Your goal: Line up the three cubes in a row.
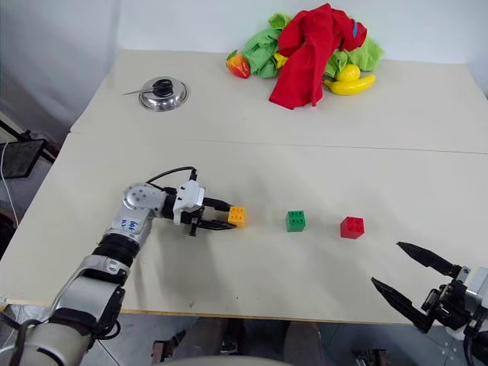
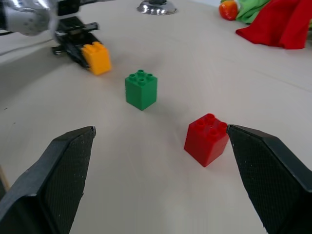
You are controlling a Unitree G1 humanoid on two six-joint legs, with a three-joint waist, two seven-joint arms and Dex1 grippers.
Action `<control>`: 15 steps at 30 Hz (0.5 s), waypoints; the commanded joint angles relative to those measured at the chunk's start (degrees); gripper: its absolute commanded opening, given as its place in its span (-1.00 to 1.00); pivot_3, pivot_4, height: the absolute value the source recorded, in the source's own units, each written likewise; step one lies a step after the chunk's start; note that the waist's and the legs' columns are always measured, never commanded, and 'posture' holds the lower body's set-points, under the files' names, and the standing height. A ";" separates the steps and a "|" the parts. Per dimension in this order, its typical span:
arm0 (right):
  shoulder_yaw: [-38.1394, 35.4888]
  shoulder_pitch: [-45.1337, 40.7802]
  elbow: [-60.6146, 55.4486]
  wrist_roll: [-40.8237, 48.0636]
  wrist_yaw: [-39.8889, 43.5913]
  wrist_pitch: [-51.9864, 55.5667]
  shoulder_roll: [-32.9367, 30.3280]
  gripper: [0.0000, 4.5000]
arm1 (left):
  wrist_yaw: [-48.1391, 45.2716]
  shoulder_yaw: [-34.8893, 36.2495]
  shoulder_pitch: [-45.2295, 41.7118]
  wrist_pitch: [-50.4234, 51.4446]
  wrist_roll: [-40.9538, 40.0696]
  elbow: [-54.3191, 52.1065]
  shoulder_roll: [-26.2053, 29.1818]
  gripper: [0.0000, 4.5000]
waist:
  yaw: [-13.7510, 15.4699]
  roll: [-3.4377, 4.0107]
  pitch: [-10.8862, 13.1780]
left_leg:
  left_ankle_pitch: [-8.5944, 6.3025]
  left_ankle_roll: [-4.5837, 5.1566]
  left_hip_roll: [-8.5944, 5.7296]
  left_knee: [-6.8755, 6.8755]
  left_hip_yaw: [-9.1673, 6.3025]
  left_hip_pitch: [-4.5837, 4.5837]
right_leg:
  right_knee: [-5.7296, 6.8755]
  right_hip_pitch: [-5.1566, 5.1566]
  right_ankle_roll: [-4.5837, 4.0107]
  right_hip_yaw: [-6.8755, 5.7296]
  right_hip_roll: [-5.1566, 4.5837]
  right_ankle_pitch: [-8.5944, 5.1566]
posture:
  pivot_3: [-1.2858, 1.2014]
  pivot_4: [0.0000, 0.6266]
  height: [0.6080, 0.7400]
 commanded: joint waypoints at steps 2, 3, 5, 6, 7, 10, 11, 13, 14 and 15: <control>-1.01 -0.69 -0.12 0.78 0.88 0.72 -0.83 1.00 | 2.43 0.21 -3.38 -3.79 2.19 4.97 -2.40 -0.34 | 0.01 -0.03 0.02 | 0.00 0.00 -0.01 0.01 0.00 -0.01 | -0.01 0.00 0.01 -0.02 0.00 0.01 | 0.03 -0.52 1.00; -0.88 -1.03 -0.20 0.71 0.85 0.95 -0.86 1.00 | 2.85 0.15 -3.94 -4.43 2.67 5.92 -2.85 -0.34 | -0.02 -0.03 0.02 | 0.00 0.00 -0.01 0.01 0.00 -0.01 | -0.01 0.00 0.02 -0.02 0.00 0.01 | 0.03 -0.52 1.00; -0.69 -1.76 -0.24 0.59 0.75 1.31 -0.96 1.00 | 3.34 0.06 -4.60 -4.75 3.42 7.07 -3.31 -0.34 | -0.02 -0.03 0.02 | 0.00 0.00 0.00 0.01 0.01 0.00 | -0.01 0.00 0.02 -0.02 0.00 0.01 | 0.03 -0.52 1.00; -0.66 -2.05 -0.23 0.55 0.73 1.46 -1.00 1.00 | 3.47 0.09 -4.79 -5.04 3.68 7.49 -3.37 -0.34 | 0.00 -0.03 0.02 | 0.00 0.01 0.00 0.02 0.00 0.00 | 0.00 0.00 0.02 -0.02 0.00 0.01 | 0.03 -0.52 1.00; -0.60 -2.35 -0.26 0.47 0.65 1.64 -1.02 1.00 | 2.71 0.24 -4.74 -4.41 3.36 7.38 -3.36 -0.34 | 0.00 -0.03 0.02 | 0.00 0.01 0.00 0.04 0.00 0.00 | 0.00 0.01 0.03 -0.02 0.00 0.02 | 0.03 -0.52 1.00; -0.74 -2.77 -0.39 0.32 0.72 2.09 -0.84 1.00 | 1.27 0.50 -3.95 -3.04 2.90 6.04 -2.58 -0.34 | -0.02 -0.03 0.02 | 0.00 0.01 0.01 0.05 -0.01 0.00 | 0.00 0.01 0.05 -0.01 0.00 0.03 | 0.03 -0.52 1.00; -0.79 -2.79 -0.41 0.31 0.78 2.20 -0.76 1.00 | 1.38 0.65 -3.74 -3.17 2.94 5.70 -2.35 -0.34 | -0.05 -0.03 0.02 | 0.00 0.01 0.01 0.04 -0.02 0.00 | 0.00 0.01 0.05 -0.02 0.00 0.03 | 0.03 -0.52 1.00; -0.83 -2.79 -0.41 0.27 0.81 2.31 -0.63 1.00 | 1.31 0.86 -3.32 -2.67 2.84 4.91 -2.00 -0.34 | -0.11 -0.03 0.02 | 0.00 0.01 0.01 0.04 -0.01 -0.01 | -0.01 0.01 0.05 -0.03 0.00 0.03 | 0.03 -0.52 1.00; -0.76 -2.77 -0.40 0.25 0.79 2.31 -0.51 1.00 | 1.03 0.95 -2.91 -2.10 2.57 4.13 -1.73 -0.34 | -0.13 -0.03 0.02 | 0.00 0.01 0.02 0.04 -0.01 -0.01 | -0.01 0.01 0.05 -0.03 0.00 0.02 | 0.03 -0.52 1.00; -0.63 -2.83 -0.41 0.18 0.71 2.31 -0.41 1.00 | 0.87 1.03 -2.48 -1.41 2.33 3.28 -1.46 -0.34 | -0.16 -0.03 0.01 | 0.01 0.01 0.02 0.04 -0.01 -0.01 | -0.01 0.01 0.05 -0.02 0.01 0.03 | 0.03 -0.52 1.00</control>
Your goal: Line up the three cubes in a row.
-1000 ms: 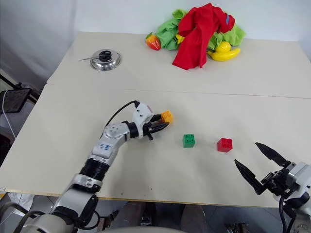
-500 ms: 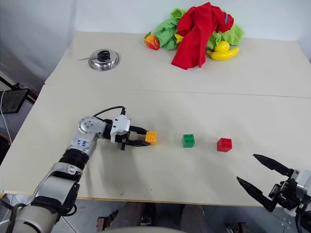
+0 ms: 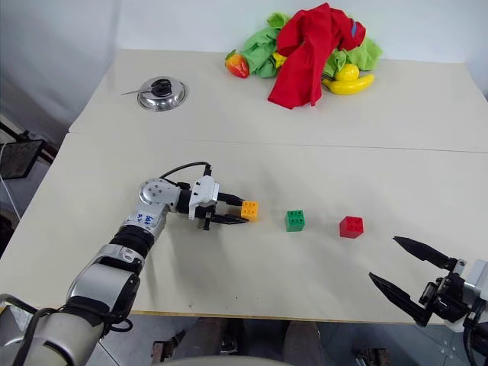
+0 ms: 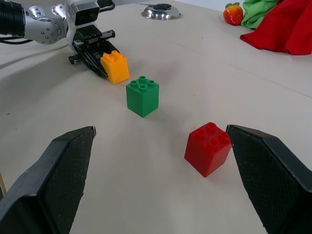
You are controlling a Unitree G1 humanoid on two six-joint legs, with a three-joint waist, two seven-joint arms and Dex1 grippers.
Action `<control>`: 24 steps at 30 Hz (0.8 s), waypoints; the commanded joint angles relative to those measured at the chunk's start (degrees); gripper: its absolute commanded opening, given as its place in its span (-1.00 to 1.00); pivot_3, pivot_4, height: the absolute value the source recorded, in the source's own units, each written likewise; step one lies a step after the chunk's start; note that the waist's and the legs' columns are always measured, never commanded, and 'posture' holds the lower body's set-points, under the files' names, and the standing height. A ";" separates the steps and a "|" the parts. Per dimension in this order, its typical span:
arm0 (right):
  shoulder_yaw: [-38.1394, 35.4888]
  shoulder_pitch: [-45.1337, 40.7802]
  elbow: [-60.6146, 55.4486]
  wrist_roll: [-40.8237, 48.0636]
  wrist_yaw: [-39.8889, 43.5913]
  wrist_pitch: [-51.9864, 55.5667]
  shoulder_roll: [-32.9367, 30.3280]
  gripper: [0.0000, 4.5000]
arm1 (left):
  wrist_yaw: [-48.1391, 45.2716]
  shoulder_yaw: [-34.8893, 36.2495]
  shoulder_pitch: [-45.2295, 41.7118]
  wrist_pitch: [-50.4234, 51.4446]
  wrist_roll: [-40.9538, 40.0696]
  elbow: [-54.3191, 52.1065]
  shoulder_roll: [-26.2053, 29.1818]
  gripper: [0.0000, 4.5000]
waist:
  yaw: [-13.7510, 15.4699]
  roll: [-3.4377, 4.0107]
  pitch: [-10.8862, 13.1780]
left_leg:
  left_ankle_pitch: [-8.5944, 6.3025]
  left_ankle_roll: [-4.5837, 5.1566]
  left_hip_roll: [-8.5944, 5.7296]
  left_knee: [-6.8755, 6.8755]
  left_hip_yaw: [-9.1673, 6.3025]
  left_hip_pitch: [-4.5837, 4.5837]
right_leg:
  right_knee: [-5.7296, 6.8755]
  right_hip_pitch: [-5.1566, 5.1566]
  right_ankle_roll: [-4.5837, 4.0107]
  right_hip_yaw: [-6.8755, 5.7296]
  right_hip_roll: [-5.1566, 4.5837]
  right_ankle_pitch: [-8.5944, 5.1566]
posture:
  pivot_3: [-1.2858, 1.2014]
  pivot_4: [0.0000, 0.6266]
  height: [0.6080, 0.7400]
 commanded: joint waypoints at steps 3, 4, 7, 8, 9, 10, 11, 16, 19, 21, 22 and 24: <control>-0.43 0.02 -0.51 0.28 -0.21 0.19 -0.14 1.00 | -1.62 0.97 2.86 3.75 -1.58 -5.45 1.97 -0.34 | -0.11 0.00 0.00 | 0.00 0.00 0.02 0.00 0.00 0.01 | 0.01 0.00 0.00 0.00 0.01 0.00 | 0.03 -0.52 1.00; -0.41 -0.06 -0.44 0.27 -0.25 0.19 -0.13 1.00 | -2.22 1.27 3.39 4.64 -2.20 -6.32 2.26 -0.34 | -0.14 0.00 0.00 | 0.00 0.00 0.02 0.00 0.00 0.01 | 0.01 0.00 0.00 0.00 0.01 0.00 | 0.03 -0.52 1.00; -0.39 -0.16 -0.36 0.20 -0.34 0.21 -0.04 1.00 | -3.42 1.65 4.80 7.09 -3.30 -8.60 3.04 -0.34 | -0.12 0.00 0.00 | 0.00 0.00 0.04 0.00 0.00 0.01 | 0.02 0.00 0.00 0.01 0.03 0.00 | 0.03 -0.52 1.00; -0.42 -0.15 -0.31 0.21 -0.30 0.19 -0.04 1.00 | -3.68 1.53 5.23 7.56 -3.39 -9.37 3.28 -0.34 | -0.11 0.00 0.00 | 0.00 0.00 0.04 0.00 0.00 0.01 | 0.02 0.00 0.00 0.01 0.03 0.00 | 0.03 -0.52 1.00; -0.27 -0.31 -0.27 0.13 -0.42 0.20 0.01 1.00 | -3.81 1.29 5.66 8.04 -3.27 -9.90 3.54 -0.34 | -0.11 0.01 0.00 | 0.00 0.00 0.03 0.00 0.00 0.01 | 0.02 0.00 0.00 0.01 0.03 0.00 | 0.03 -0.52 1.00; -0.15 -0.44 -0.25 0.07 -0.51 0.21 0.04 1.00 | -3.85 1.14 5.97 8.47 -3.17 -10.32 3.71 -0.34 | -0.11 0.00 0.00 | 0.00 0.00 0.03 0.00 0.00 0.01 | 0.02 0.00 0.00 0.02 0.03 0.00 | 0.03 -0.52 1.00; 0.08 -0.55 -0.32 -0.05 -0.66 0.21 0.12 1.00 | -3.29 1.09 5.96 8.01 -2.76 -9.90 3.59 -0.34 | -0.10 0.00 0.00 | 0.00 0.00 0.03 0.00 0.01 0.01 | 0.02 0.00 0.00 0.02 0.03 0.00 | 0.03 -0.52 1.00; 0.81 -0.83 -0.45 -0.20 -0.93 0.18 0.13 1.00 | -0.85 0.78 5.06 5.92 -1.15 -6.89 2.35 -0.34 | 0.09 0.02 -0.01 | 0.00 0.00 0.01 0.01 0.00 0.01 | 0.02 0.01 0.00 0.03 0.02 0.00 | 0.03 -0.52 1.00; 0.82 -0.88 -0.26 -0.15 -0.79 0.18 -0.11 1.00 | 0.29 0.60 4.76 5.78 -0.50 -6.34 2.04 -0.34 | 0.16 0.02 -0.01 | 0.00 0.00 -0.01 0.06 -0.02 0.02 | 0.04 0.05 0.00 0.03 0.01 0.00 | 0.03 -0.52 1.00; 0.79 -0.92 -0.15 -0.17 -0.69 0.23 -0.18 1.00 | 0.15 0.96 4.86 7.15 -1.29 -6.71 1.77 -0.19 | 0.20 0.05 -0.03 | 0.01 0.01 0.00 0.07 -0.03 0.06 | 0.04 0.11 0.01 0.03 0.00 0.00 | 0.03 -0.52 1.00; 0.84 -1.03 -0.08 -0.18 -0.70 0.30 -0.21 1.00 | 0.28 1.24 5.12 7.40 -1.64 -7.22 1.85 -0.02 | 0.20 0.06 -0.04 | 0.01 0.01 -0.01 0.07 -0.03 0.10 | 0.04 0.14 0.01 0.03 -0.01 0.00 | 0.03 -0.52 1.00; 0.98 -1.34 0.05 -0.23 -0.69 0.38 -0.28 1.00 | -1.02 1.99 6.17 8.59 -3.38 -9.53 2.49 0.25 | 0.12 0.06 -0.04 | 0.02 0.02 0.00 0.07 -0.03 0.11 | 0.06 0.14 0.02 0.04 -0.02 0.01 | 0.03 -0.52 1.00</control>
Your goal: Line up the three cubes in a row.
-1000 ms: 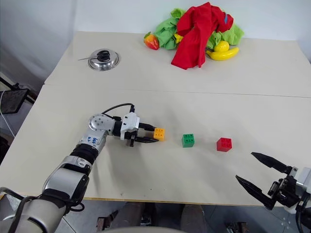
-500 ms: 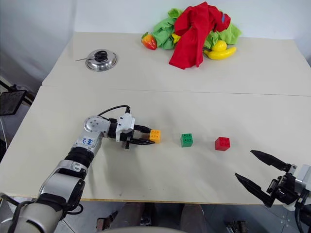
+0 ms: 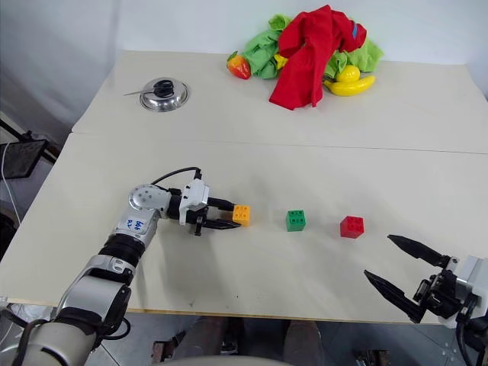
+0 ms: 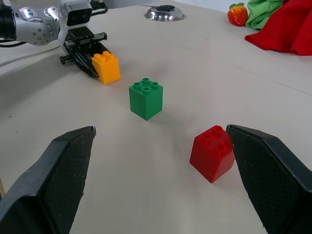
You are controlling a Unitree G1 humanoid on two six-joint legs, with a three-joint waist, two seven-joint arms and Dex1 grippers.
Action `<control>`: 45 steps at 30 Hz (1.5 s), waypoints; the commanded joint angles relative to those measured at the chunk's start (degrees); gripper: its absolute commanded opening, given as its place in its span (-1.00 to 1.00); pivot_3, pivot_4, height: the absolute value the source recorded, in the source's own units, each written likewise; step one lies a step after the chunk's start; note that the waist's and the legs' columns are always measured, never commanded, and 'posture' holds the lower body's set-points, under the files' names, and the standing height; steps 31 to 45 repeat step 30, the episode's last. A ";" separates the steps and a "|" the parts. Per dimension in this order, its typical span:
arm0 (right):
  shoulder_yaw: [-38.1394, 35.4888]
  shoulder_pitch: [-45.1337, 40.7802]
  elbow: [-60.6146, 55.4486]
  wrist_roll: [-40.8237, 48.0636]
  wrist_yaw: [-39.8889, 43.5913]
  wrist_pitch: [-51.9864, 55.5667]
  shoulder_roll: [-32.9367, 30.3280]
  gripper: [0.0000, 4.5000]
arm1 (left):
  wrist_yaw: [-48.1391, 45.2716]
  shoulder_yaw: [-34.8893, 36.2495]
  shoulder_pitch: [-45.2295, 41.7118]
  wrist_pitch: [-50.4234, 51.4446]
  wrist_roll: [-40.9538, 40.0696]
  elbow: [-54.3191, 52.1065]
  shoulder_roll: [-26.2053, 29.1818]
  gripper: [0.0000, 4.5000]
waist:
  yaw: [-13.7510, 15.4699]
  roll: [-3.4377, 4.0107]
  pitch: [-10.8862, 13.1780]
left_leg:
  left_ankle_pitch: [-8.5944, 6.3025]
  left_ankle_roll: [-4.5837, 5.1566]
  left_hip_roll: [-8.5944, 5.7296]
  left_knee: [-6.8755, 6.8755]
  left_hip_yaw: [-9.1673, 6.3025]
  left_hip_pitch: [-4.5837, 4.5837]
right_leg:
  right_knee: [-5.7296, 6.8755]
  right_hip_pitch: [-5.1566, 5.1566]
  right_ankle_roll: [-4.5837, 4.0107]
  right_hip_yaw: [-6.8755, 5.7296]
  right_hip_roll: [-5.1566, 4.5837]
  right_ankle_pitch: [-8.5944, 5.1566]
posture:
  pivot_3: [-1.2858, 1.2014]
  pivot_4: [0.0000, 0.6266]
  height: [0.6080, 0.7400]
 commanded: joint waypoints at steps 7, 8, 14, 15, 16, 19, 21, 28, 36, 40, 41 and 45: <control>-1.63 -2.27 2.13 0.54 2.62 -0.78 -1.83 1.00 | -6.51 8.32 9.23 7.22 -10.74 -13.66 9.29 0.99 | -1.38 -0.05 0.03 | -0.01 -0.04 0.10 -0.08 0.05 -0.06 | 0.02 -0.16 -0.04 0.00 0.08 -0.02 | 0.03 -0.52 1.00; -1.90 -2.45 2.65 0.65 3.16 -0.89 -2.11 1.00 | -7.22 9.42 10.95 7.48 -11.78 -15.34 10.99 0.99 | -1.51 -0.04 0.03 | -0.01 -0.05 0.12 -0.08 0.03 -0.06 | 0.01 -0.16 -0.06 -0.02 0.09 -0.03 | 0.03 -0.52 1.00; -5.20 -4.65 6.69 4.00 8.45 -0.69 -4.26 1.00 | -3.07 17.67 24.29 15.65 -17.26 -29.10 19.49 0.99 | -1.61 -0.01 0.05 | -0.02 -0.05 0.10 -0.08 0.02 0.01 | 0.02 -0.09 -0.06 0.05 0.03 -0.03 | 0.03 -0.52 1.00; -5.51 -5.21 7.52 4.17 8.93 -0.58 -4.73 1.00 | -1.49 19.14 26.01 17.64 -18.71 -31.57 19.74 0.99 | -1.40 -0.02 0.06 | -0.02 -0.05 0.10 -0.07 -0.05 0.01 | 0.00 -0.05 -0.06 0.02 -0.01 -0.03 | 0.03 -0.52 1.00; -5.73 -5.71 8.21 4.30 9.32 -0.54 -5.06 1.00 | 0.37 20.56 27.53 19.42 -19.68 -33.72 19.90 0.99 | -1.21 -0.02 0.06 | -0.03 -0.05 0.07 -0.06 -0.12 0.01 | -0.02 -0.01 -0.06 -0.01 -0.09 -0.03 | 0.03 -0.52 1.00; -6.15 -7.17 8.24 4.66 10.42 -1.81 -4.53 1.00 | 4.35 25.52 32.47 20.76 -22.44 -39.43 19.76 0.99 | -1.00 -0.02 0.06 | -0.03 -0.07 0.04 -0.06 -0.19 0.01 | 0.01 0.00 -0.07 0.00 -0.15 -0.04 | 0.03 -0.52 1.00; -6.34 -7.29 7.58 4.79 10.40 -1.81 -4.17 1.00 | 5.90 26.90 34.87 21.55 -22.83 -41.75 19.95 0.99 | -1.09 0.01 0.05 | -0.07 -0.14 0.07 -0.11 -0.18 0.03 | -0.01 -0.03 -0.11 -0.01 -0.12 -0.06 | 0.03 -0.52 1.00; -5.22 -8.60 10.08 2.92 10.69 -3.37 -3.33 1.00 | 9.72 27.45 38.51 19.15 -21.40 -43.95 18.15 0.99 | -0.96 0.03 0.06 | -0.07 -0.15 0.05 -0.16 -0.08 0.06 | -0.01 -0.02 -0.14 -0.04 -0.07 -0.08 | 0.03 -0.52 1.00; -4.95 -9.64 10.95 2.52 10.82 -3.74 -3.62 1.00 | 10.55 27.01 37.72 17.88 -20.68 -42.87 17.76 0.99 | -0.97 0.02 0.06 | -0.07 -0.15 0.06 -0.15 -0.07 0.08 | 0.00 -0.01 -0.13 -0.02 -0.07 -0.07 | 0.03 -0.52 1.00; -4.95 -9.64 10.95 2.52 10.82 -3.74 -3.62 1.00 | 10.55 27.01 37.72 17.88 -20.68 -42.87 17.76 0.99 | -0.97 0.02 0.06 | -0.07 -0.15 0.06 -0.15 -0.07 0.08 | 0.00 -0.01 -0.13 -0.02 -0.07 -0.07 | 0.03 -0.52 1.00; -4.95 -9.64 10.95 2.52 10.82 -3.74 -3.62 1.00 | 10.55 27.01 37.72 17.88 -20.68 -42.87 17.76 0.99 | -0.97 0.02 0.06 | -0.07 -0.15 0.06 -0.15 -0.07 0.08 | 0.00 -0.01 -0.13 -0.02 -0.07 -0.07 | 0.03 -0.52 1.00; -4.95 -9.64 10.95 2.52 10.82 -3.74 -3.62 1.00 | 10.55 27.01 37.72 17.88 -20.68 -42.87 17.76 0.99 | -0.97 0.02 0.06 | -0.07 -0.15 0.06 -0.15 -0.07 0.08 | 0.00 -0.01 -0.13 -0.02 -0.07 -0.07 | 0.03 -0.52 1.00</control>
